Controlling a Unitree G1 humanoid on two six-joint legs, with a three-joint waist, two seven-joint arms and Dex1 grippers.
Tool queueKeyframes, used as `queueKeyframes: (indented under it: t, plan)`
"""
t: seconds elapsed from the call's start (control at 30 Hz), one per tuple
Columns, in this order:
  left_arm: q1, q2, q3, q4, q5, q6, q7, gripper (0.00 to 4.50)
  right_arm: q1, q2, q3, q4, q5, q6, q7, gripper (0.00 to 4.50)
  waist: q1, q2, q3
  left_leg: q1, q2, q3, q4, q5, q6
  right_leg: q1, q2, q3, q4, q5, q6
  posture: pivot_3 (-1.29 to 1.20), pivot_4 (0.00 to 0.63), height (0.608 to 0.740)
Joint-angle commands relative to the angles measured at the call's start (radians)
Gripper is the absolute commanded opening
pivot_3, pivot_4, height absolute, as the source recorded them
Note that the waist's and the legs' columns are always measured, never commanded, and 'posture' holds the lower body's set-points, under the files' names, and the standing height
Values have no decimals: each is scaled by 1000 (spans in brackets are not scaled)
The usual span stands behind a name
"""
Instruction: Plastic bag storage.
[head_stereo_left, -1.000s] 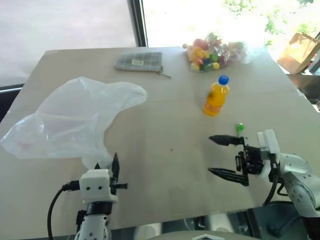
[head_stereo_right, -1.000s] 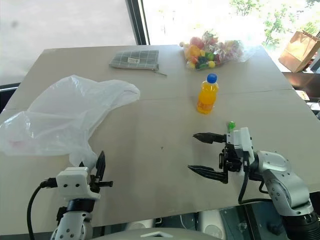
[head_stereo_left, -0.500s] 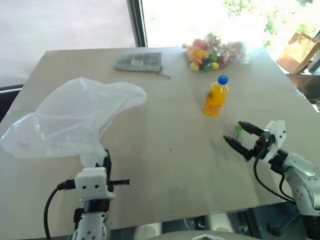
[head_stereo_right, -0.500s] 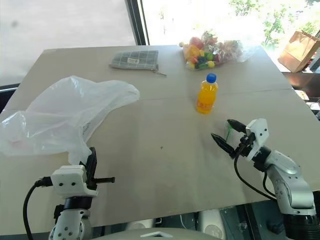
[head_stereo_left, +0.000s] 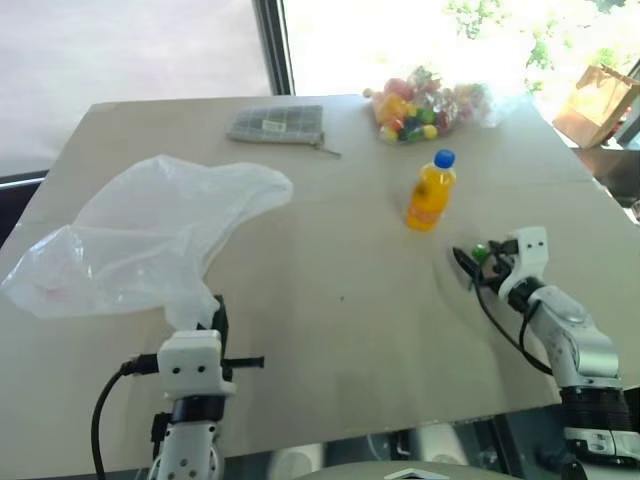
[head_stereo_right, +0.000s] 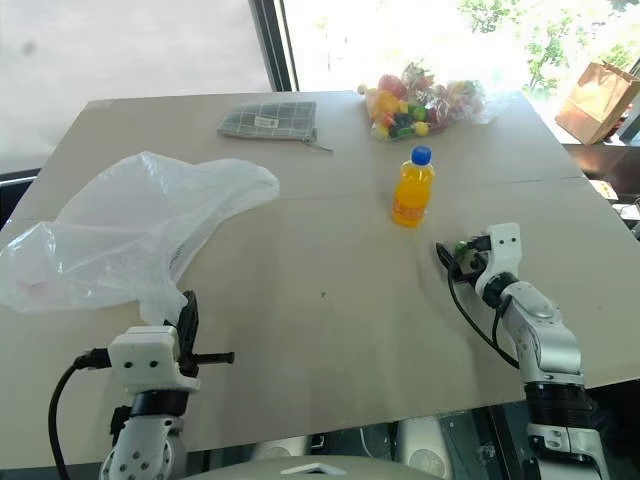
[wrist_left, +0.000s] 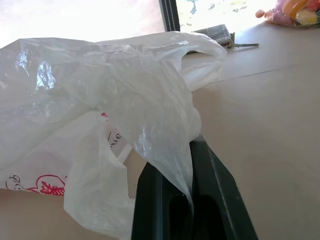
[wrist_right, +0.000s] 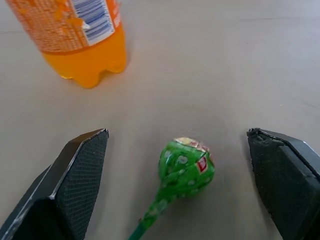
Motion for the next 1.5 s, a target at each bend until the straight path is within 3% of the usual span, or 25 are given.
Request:
queueKeyframes:
  t: [0.03,0.23,0.4,0.57,0.7,0.87,1.07,1.2,1.27,1.5]
  plan:
    - [-2,12,3,-60,-8,12,-5,0,-20,2,-18,27,0,-32,18,3658,0,0,0,0,0,0,0,0,0,0,0,0,0,0,0,0,150,740]
    - [-27,14,5,-68,-48,39,-9,0,5,-9,4,20,-24,-38,45,776,-1,0,0,0,0,0,2,0,0,0,0,0,2,0,0,0,150,740]
    - [-130,18,12,-78,-122,128,-17,0,33,-18,36,-32,-51,-21,53,728,2,0,0,0,0,-1,2,0,0,0,0,0,2,0,0,0,150,740]
    - [-342,90,-59,-44,-196,223,-122,0,37,-27,86,-91,-71,-17,81,728,3,0,0,0,0,-2,4,0,0,0,1,0,5,0,0,0,150,740]
    - [-380,172,-141,-85,-323,282,-266,0,29,-42,127,-153,-49,23,138,728,-9,1,-1,0,0,-1,5,0,0,0,1,1,5,2,3,0,150,740]
    - [-181,327,-101,-186,-569,309,-466,0,-33,-30,173,-242,39,155,204,728,-28,3,1,0,2,-3,3,0,0,-2,2,2,4,2,3,0,150,740]
    - [87,420,1,-229,-724,228,-627,0,-152,4,311,-200,22,185,283,728,-22,5,3,0,2,-6,4,0,0,-2,1,1,4,0,0,0,150,740]
    - [226,428,-25,-226,-709,148,-696,0,-297,144,510,-14,-90,120,315,728,-34,6,4,0,2,-5,4,0,0,-3,1,1,4,-1,0,0,150,740]
    - [254,418,-37,-224,-696,116,-699,0,-352,223,542,64,-107,82,322,728,-34,8,5,-2,2,-5,4,0,0,-5,1,1,4,0,0,0,150,740]
    - [379,396,-74,-201,-633,8,-711,0,-608,479,428,265,-75,-57,245,728,-25,8,9,-5,1,-3,3,0,0,-8,1,2,4,0,0,0,150,740]
